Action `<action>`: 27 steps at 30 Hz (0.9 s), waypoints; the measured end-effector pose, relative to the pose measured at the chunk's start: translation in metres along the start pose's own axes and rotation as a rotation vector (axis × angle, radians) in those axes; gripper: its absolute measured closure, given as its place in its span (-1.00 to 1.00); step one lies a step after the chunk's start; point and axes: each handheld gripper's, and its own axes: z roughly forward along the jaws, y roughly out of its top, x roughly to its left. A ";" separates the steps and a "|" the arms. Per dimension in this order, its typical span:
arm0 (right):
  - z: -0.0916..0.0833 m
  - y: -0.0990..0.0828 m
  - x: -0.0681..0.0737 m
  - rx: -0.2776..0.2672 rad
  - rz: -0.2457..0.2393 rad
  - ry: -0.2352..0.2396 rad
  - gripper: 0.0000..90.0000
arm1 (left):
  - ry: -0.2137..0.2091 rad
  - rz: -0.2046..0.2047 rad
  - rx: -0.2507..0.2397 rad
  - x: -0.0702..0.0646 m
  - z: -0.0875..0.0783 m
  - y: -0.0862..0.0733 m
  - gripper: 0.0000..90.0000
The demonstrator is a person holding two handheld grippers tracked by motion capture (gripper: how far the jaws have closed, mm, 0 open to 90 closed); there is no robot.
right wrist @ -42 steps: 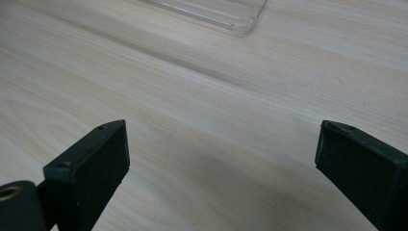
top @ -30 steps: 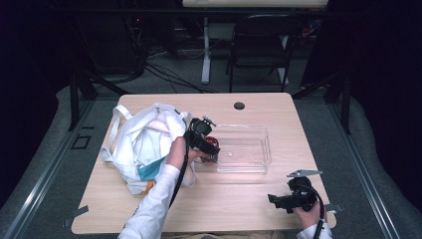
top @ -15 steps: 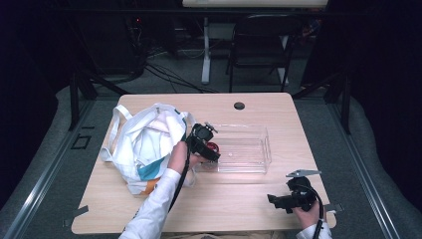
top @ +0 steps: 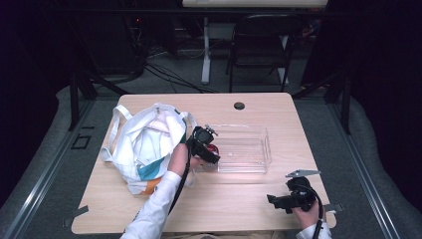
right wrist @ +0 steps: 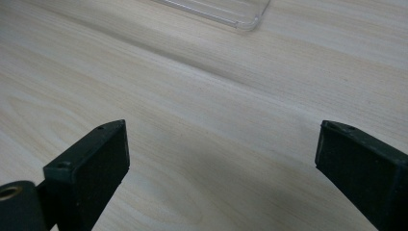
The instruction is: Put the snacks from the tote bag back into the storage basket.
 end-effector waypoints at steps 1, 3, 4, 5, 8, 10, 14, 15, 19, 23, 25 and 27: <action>0.000 0.000 0.000 0.000 -0.001 0.002 -0.90 | -0.001 0.000 0.000 0.000 0.000 0.000 -0.42; 0.000 0.000 0.000 -0.002 0.001 0.000 -0.90 | 0.001 -0.002 0.001 0.000 0.000 -0.001 -0.43; 0.000 0.000 0.000 0.000 -0.001 0.002 -0.90 | 0.000 -0.004 0.002 0.000 0.000 -0.001 -0.43; 0.000 0.000 0.000 -0.001 0.001 0.000 -0.90 | -0.002 -0.005 0.002 0.000 -0.001 -0.001 -0.43; 0.000 0.000 -0.001 0.001 -0.001 -0.002 -0.90 | -0.018 -0.025 -0.018 0.002 -0.002 -0.001 -0.48; 0.000 0.000 0.000 -0.007 0.004 0.001 -0.90 | -0.026 -0.033 -0.030 0.004 -0.005 0.000 -0.55; -0.001 0.000 -0.001 -0.003 -0.001 -0.002 -0.90 | -0.019 -0.034 -0.050 0.005 -0.012 0.003 -0.68; 0.000 0.000 -0.001 -0.008 0.003 -0.002 -0.90 | -0.016 -0.034 -0.057 0.005 -0.015 0.003 -0.71; 0.000 0.000 -0.001 -0.007 0.004 -0.002 -0.90 | 0.009 -0.027 -0.073 0.004 -0.028 0.007 -0.90; -0.001 0.000 -0.001 -0.001 0.005 -0.003 -0.90 | 0.027 -0.013 -0.095 0.004 -0.042 0.006 -1.00; -0.001 0.000 -0.001 -0.007 0.005 -0.005 -0.90 | 0.038 -0.008 -0.101 0.005 -0.048 0.004 -1.00; -0.001 0.000 -0.002 -0.004 0.002 -0.004 -0.90 | 0.049 -0.013 -0.110 0.006 -0.055 0.002 -1.00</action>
